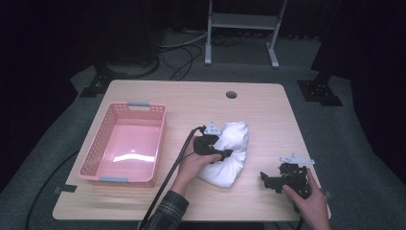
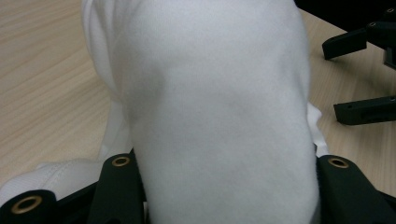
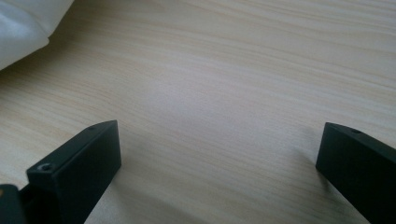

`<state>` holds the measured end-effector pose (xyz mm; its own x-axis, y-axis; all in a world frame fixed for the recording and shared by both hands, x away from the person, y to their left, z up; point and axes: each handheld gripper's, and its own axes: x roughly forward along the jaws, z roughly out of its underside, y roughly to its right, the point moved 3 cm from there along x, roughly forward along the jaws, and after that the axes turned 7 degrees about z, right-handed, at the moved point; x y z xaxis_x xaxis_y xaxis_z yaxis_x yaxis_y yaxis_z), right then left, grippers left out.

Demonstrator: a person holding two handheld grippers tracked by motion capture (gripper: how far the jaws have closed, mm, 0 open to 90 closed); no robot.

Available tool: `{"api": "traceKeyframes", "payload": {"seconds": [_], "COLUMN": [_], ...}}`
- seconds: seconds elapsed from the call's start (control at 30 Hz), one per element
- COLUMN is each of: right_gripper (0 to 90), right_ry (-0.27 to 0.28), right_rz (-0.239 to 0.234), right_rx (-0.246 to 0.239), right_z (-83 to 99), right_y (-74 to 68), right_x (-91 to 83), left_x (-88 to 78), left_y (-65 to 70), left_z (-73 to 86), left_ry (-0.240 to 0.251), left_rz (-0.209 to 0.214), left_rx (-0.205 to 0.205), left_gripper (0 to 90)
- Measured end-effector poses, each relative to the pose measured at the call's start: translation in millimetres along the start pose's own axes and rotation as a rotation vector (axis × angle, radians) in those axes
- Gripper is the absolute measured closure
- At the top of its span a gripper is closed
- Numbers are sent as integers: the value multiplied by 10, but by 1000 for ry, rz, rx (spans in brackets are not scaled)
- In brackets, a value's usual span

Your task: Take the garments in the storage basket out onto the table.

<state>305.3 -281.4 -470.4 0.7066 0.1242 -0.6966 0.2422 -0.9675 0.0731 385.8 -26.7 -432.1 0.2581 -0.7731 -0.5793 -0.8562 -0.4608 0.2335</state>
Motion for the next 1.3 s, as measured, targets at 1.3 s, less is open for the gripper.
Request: {"api": "traceKeyframes", "payload": {"seconds": [1.3], "right_gripper": [0], "right_ry": [0], "right_rz": [0], "right_rx": [0], "right_z": [0], "right_y": [0], "right_x": [0], "left_x": [117], "left_y": [-15], "left_z": [-13], "left_ry": [-77], "left_rz": [-42], "left_rx": [-37], "left_gripper": [113]}}
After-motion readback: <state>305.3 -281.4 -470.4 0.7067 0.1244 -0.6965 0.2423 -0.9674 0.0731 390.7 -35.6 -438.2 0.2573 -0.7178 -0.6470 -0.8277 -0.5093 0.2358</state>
